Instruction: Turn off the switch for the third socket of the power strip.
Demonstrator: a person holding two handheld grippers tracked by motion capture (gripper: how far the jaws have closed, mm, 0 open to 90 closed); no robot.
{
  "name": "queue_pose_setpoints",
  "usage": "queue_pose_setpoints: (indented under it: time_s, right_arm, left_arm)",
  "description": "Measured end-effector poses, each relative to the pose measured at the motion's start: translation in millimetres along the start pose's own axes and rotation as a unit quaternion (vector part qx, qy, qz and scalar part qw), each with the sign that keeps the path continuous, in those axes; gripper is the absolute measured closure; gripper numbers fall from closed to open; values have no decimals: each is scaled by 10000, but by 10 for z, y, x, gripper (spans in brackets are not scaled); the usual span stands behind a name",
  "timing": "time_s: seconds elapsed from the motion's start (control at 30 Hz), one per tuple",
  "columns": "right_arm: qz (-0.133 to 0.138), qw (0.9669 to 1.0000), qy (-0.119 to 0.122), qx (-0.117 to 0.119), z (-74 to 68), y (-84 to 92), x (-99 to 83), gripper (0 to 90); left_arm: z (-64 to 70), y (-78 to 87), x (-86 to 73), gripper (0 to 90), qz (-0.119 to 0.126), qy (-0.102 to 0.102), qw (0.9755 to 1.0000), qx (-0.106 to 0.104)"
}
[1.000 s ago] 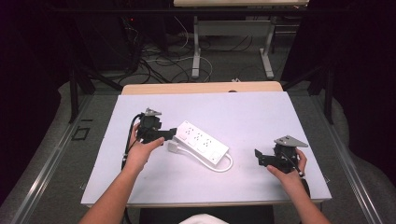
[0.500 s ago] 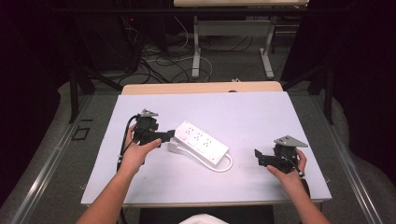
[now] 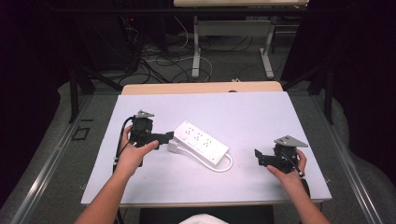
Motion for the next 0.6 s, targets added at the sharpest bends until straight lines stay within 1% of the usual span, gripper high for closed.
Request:
queue_pose_setpoints:
  time_s: [0.07,0.17,0.2,0.23,0.3,0.33,0.4,0.43,0.5,0.6]
  right_arm:
    - [-7,10000,-18,1,-6,2,-1,66]
    - [-1,10000,2,-6,-2,0,0,66]
    - [-1,10000,2,-6,-2,0,0,66]
    - [-5,10000,-7,2,-4,-1,-1,66]
    - [-3,10000,1,-4,-4,-2,0,66]
    - [-3,10000,-3,-6,-4,-3,-1,66]
    - [2,10000,28,-8,0,-5,-2,66]
    - [-8,10000,-2,-4,-6,-4,-3,66]
    - [4,10000,36,-13,0,-6,-3,66]
    - [-7,10000,-6,-8,-4,-5,-2,66]
  left_arm:
    - [-35,30,-11,27,61,73,9999,57]
    - [-90,74,-28,26,172,279,9994,146]
    - [-109,87,-36,26,198,302,9992,193]
    - [-124,99,-48,3,207,302,9991,205]
    - [-165,133,-86,4,224,262,9991,231]
    - [-165,133,-86,4,224,262,9991,231]
    - [-193,149,-114,4,235,276,9990,268]
    - [-220,163,-142,4,236,324,9987,310]
    - [-232,168,-156,4,251,337,9986,329]
    - [-266,193,-198,4,235,361,9984,361]
Point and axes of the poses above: each handheld gripper's, and its own axes: y roughly backward along the jaws, x roughly out of its top, z roughly to its right, the point moved 3 cm from there along -y, roughly forward along the jaws, and after that the axes turned 7 degrees about -y, right-handed, at the moved point
